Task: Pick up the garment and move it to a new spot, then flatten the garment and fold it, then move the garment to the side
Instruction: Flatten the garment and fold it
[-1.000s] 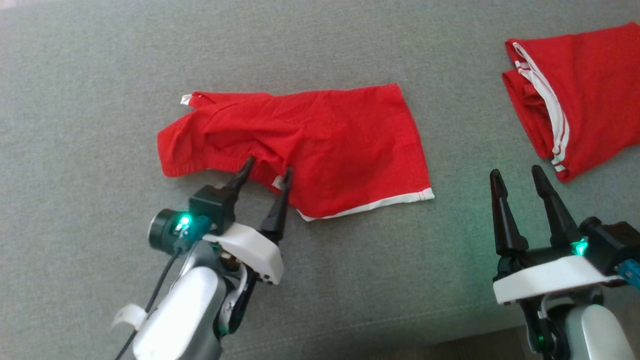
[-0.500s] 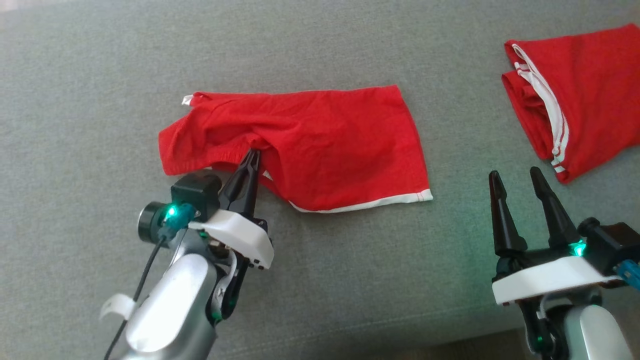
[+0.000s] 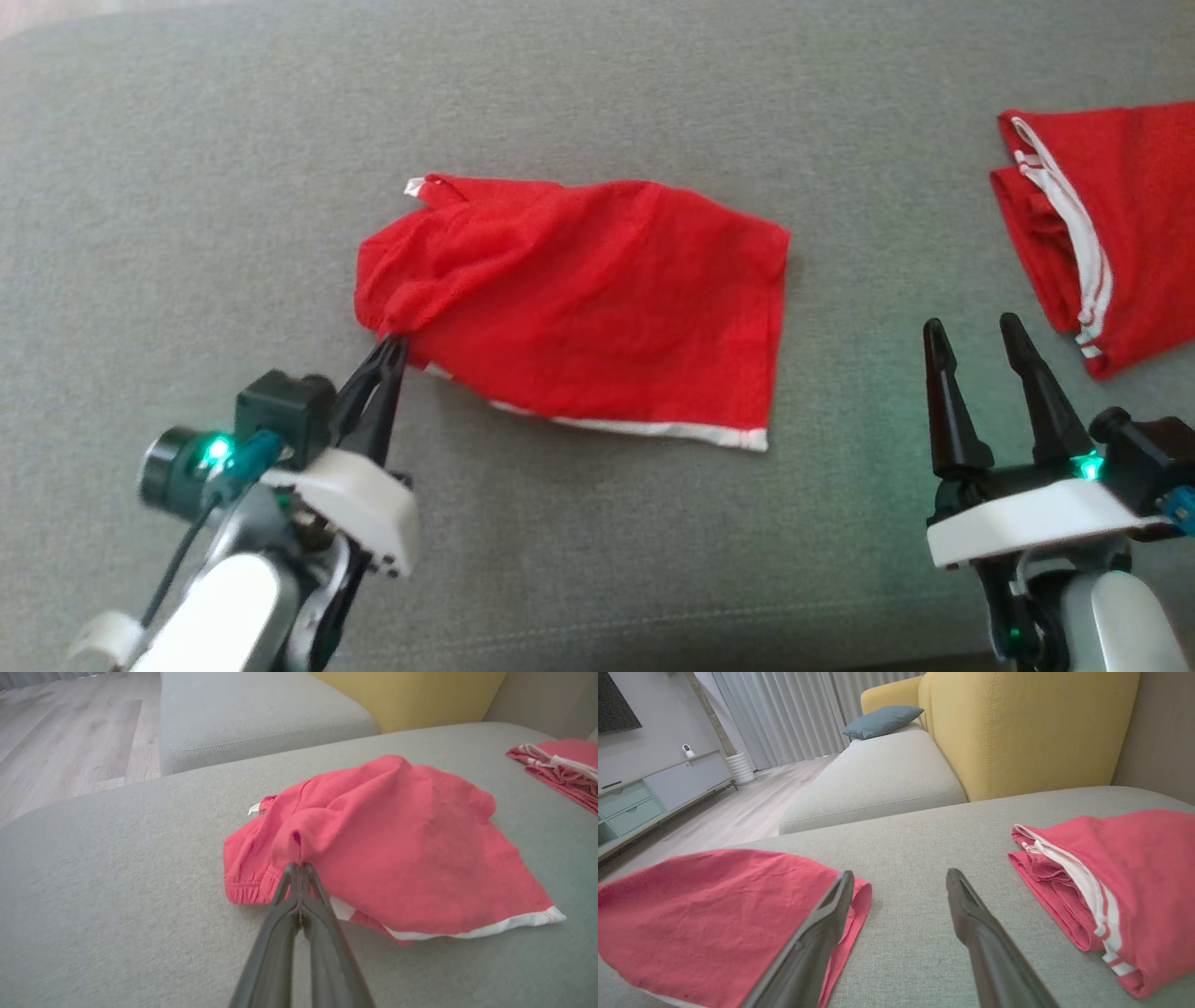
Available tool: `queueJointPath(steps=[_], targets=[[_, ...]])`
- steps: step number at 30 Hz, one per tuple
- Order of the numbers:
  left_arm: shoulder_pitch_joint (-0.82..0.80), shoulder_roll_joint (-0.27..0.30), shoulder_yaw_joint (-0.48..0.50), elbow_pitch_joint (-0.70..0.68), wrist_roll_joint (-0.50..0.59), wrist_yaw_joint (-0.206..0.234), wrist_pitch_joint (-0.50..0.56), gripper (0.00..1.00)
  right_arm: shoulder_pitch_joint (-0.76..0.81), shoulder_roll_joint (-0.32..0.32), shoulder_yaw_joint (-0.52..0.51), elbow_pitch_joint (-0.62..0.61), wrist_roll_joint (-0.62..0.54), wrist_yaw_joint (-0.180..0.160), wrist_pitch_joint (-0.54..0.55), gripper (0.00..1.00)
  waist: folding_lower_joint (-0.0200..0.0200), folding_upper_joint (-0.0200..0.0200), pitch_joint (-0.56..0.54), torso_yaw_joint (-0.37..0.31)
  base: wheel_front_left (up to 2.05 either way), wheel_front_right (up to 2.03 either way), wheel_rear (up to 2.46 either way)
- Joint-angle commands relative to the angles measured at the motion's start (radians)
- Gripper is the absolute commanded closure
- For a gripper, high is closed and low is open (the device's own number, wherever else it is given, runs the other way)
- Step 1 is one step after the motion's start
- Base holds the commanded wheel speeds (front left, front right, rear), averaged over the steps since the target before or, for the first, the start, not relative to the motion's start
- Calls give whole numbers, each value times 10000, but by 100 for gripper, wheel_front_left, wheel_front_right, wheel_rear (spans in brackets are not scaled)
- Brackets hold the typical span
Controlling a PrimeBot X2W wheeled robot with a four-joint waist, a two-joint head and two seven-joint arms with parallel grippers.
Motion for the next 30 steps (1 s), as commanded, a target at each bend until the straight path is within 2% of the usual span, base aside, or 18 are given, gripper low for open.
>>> queueJointPath(steps=[1, 4, 6, 13, 14, 15, 21, 22, 25, 30], targets=[[-169, 394, 521, -564, 0, 107, 239, 100, -66, -40, 212, -372, 37, 35, 12, 0, 0, -1, 11, 67, 0, 0, 0], [267, 806, 696, -1159, -132, 326, 1005, 100, -84, -39, 217, -413, 18, 35, 60, 0, 0, -1, 76, 120, 0, 0, 0], [441, 881, 788, -1314, -246, 427, 1193, 100, -122, -39, 245, -437, 13, 35, 81, 0, 0, -1, 132, 117, 0, 0, 0], [524, 332, 625, -498, -767, 168, 692, 100, -260, -50, 306, -527, -81, 35, 101, 0, 0, -1, 230, 22, 0, 0, 0], [504, 206, 642, -374, -795, 177, 469, 63, -267, -59, 306, -555, -106, 35, 104, 0, 0, -1, 213, 15, 0, 0, 0], [486, 88, 662, -280, -807, 182, 206, 0, -268, -69, 299, -589, -134, 35, 110, 0, 0, -1, 190, 14, 0, 0, 0], [421, -639, 1037, -169, -952, 202, -1865, 0, -200, -176, 294, -805, -302, 35, 218, 0, 0, -1, -59, 88, 0, 0, 0], [421, -639, 1037, -169, -952, 202, -1865, 0, -200, -176, 294, -805, -302, 35, 218, 0, 0, -1, -59, 88, 0, 0, 0], [386, -778, 1213, -145, -749, 320, -2756, 0, -174, -247, 314, -944, -465, 35, 258, 0, 0, -1, -199, 130, 0, 0, 0], [301, -771, 1560, -88, -43, 782, -3309, 0, -93, -305, 402, -1101, -637, 35, 383, 0, 0, -1, -400, 173, 0, 0, 0]])
